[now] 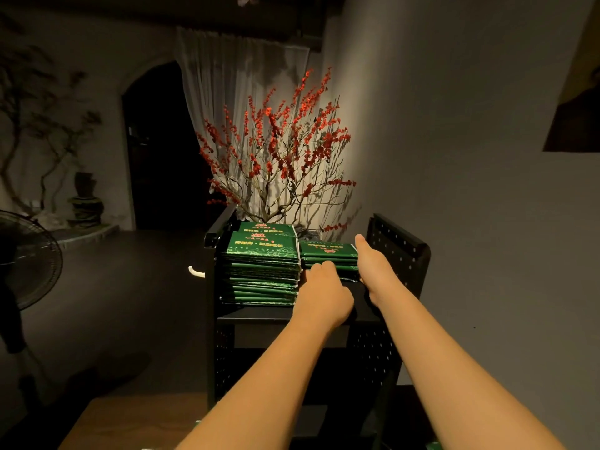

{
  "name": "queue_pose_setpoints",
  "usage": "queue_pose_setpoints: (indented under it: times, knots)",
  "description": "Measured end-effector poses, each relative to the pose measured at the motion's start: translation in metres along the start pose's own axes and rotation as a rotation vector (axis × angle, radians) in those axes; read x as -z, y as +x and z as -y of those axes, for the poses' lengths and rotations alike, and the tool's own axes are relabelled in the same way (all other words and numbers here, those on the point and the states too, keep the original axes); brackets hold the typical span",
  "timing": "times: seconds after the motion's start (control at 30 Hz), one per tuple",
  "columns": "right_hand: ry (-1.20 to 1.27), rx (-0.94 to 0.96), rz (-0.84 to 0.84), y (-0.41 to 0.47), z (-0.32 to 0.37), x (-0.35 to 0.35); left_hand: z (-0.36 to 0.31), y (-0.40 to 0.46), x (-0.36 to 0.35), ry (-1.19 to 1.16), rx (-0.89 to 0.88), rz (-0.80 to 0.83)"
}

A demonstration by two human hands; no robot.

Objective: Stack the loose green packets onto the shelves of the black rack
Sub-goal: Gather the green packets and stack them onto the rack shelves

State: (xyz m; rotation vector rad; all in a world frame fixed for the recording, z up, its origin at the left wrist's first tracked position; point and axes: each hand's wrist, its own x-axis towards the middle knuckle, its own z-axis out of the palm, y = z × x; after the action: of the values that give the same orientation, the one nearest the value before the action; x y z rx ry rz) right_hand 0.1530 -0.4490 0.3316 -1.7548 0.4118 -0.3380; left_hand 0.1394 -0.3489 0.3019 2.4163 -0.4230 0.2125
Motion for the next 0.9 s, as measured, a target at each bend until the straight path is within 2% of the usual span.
queue_pose_setpoints:
  times: [0.1,0.17,0.23,0.33,0.43,0.5,0.67,0.8,0.9]
  knots:
    - [-0.182,0.108,-0.032,-0.011,-0.004,0.000,0.001,-0.002,0.000,-0.005,-0.062,-0.056]
    - [-0.241,0.232,-0.068,-0.027,-0.008,0.002,0.001,-0.005,0.001,-0.094,-0.166,-0.136]
    - [-0.184,0.396,-0.115,-0.052,-0.015,0.006,0.001,-0.015,0.003,-0.319,-0.277,-0.216]
    - [0.019,0.525,-0.159,-0.086,-0.030,0.010,0.000,-0.044,0.004,-0.687,-0.298,-0.242]
    - [0.166,0.531,-0.119,-0.109,-0.046,0.001,0.004,-0.068,-0.003,-0.919,-0.198,-0.199]
    - [0.200,0.508,-0.077,-0.122,-0.056,-0.012,0.011,-0.077,-0.005,-0.977,-0.123,-0.200]
    - [0.276,0.412,-0.050,-0.158,-0.082,-0.046,0.037,-0.107,-0.007,-0.992,-0.009,-0.230]
    - [0.273,0.394,0.013,-0.186,-0.114,-0.066,0.070,-0.141,-0.015,-0.979,0.005,-0.226]
    - [0.196,0.356,0.107,-0.186,-0.154,-0.071,0.107,-0.157,-0.032,-0.918,0.089,-0.144]
